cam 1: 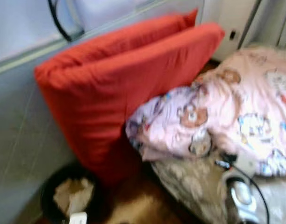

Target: Clean up the room

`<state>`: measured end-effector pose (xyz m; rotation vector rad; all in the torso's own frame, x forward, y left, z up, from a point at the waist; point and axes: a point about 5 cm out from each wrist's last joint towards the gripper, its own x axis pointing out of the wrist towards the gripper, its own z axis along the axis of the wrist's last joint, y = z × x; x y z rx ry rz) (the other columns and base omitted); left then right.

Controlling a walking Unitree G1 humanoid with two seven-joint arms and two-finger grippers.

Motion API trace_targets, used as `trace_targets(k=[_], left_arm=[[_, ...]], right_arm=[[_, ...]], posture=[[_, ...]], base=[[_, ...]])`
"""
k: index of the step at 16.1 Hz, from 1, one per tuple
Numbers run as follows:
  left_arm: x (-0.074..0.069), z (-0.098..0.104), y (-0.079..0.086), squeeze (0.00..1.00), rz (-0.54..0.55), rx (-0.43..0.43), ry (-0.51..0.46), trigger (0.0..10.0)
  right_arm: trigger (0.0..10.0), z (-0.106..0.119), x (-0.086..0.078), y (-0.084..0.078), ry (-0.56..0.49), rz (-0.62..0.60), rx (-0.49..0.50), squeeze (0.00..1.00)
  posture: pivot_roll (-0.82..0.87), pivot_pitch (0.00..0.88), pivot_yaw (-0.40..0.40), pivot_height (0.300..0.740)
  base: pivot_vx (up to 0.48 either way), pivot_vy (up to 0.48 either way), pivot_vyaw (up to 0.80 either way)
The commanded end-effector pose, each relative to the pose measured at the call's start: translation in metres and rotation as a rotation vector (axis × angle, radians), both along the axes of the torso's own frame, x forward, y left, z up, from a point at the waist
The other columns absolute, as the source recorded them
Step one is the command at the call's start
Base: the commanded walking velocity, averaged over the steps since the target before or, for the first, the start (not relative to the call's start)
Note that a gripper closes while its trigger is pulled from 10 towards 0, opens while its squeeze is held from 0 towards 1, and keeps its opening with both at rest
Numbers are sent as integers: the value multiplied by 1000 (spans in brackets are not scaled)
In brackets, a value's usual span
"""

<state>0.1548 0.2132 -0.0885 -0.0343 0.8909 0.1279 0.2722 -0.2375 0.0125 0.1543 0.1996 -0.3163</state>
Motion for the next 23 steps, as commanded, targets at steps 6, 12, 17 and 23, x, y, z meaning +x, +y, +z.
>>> trace_targets(k=[6, 12, 17, 23], left_arm=[[-9, -3, 6, 0, 8, 15, 27, 10000], [-7, -2, 5, 0, 1, 13, 24, 10000], [-5, -1, 5, 0, -2, 13, 20, 10000], [-3, -1, 5, 0, -9, 13, 20, 10000]], right_arm=[[10000, 7, -1, -13, -46, -78, -13, 0], [10000, 8, -1, -13, -55, -92, -16, 0], [10000, 9, -3, -15, -59, -110, -23, 0], [10000, 3, -5, -16, -8, -113, -32, 0]], posture=[[35, 132, 38, 740], [34, 125, 40, 740], [32, 127, 38, 740], [32, 132, 36, 740]], base=[[-255, 0, 0], [-253, 0, 0], [-255, 0, 0], [-126, 0, 0]])
